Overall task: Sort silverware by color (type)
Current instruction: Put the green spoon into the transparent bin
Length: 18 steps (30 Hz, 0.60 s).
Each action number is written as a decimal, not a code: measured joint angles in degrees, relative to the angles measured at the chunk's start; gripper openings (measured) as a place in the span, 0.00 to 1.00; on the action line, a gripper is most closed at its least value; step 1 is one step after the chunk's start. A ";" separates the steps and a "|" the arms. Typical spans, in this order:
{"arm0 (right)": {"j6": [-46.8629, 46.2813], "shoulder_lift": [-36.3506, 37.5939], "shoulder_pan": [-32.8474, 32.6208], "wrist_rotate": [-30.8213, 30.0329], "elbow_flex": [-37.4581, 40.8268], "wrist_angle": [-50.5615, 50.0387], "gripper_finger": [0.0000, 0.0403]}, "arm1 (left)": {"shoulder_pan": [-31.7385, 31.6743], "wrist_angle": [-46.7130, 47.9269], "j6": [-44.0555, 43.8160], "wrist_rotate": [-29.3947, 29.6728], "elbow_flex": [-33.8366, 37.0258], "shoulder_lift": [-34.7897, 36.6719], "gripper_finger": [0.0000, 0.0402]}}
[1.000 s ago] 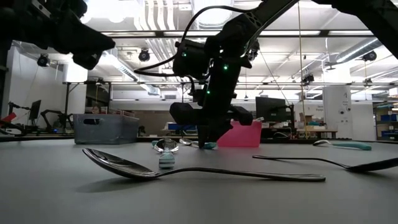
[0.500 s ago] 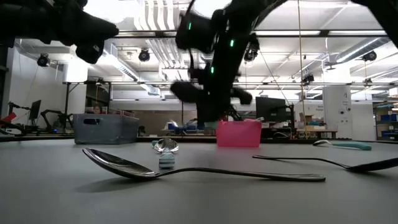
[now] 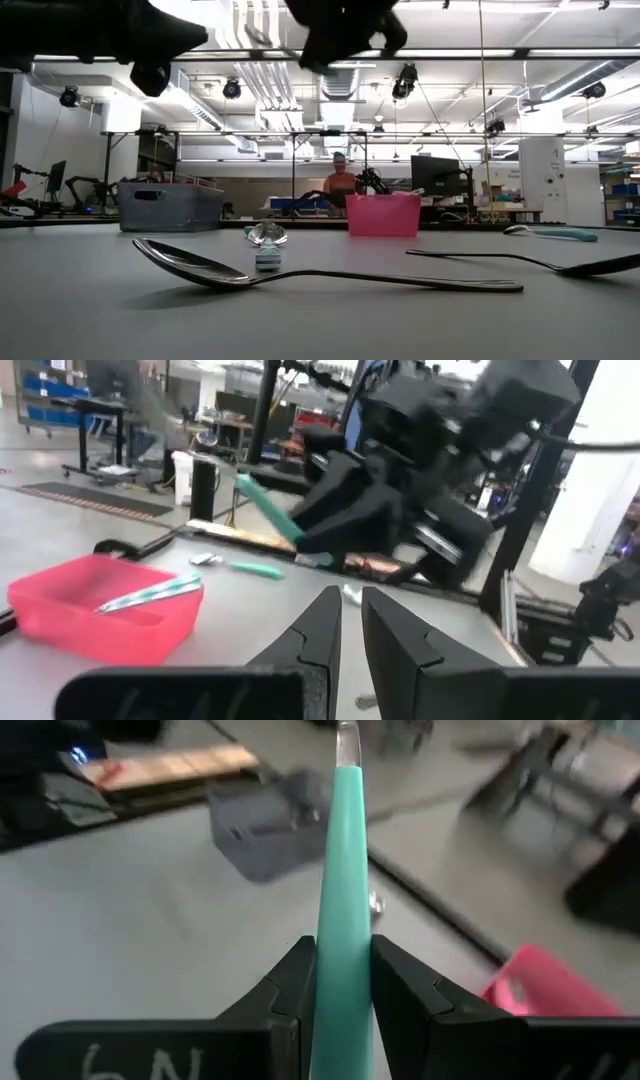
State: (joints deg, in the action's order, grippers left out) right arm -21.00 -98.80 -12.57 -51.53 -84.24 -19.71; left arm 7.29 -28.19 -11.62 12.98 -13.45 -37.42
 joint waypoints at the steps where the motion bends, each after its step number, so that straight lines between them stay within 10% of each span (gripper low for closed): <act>1: 2.35 0.06 -0.92 -1.24 0.75 2.76 0.16 | 0.00 -1.12 -0.05 -0.01 0.00 -0.64 0.07; 18: 33.19 -1.66 -3.97 0.95 13.66 53.69 0.16 | 0.02 -33.79 5.53 -1.45 -0.01 -19.98 0.33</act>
State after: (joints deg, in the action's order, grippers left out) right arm 12.19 -100.47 -16.53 -50.59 -70.59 33.99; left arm 7.31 -61.98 -6.08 11.53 -13.47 -57.40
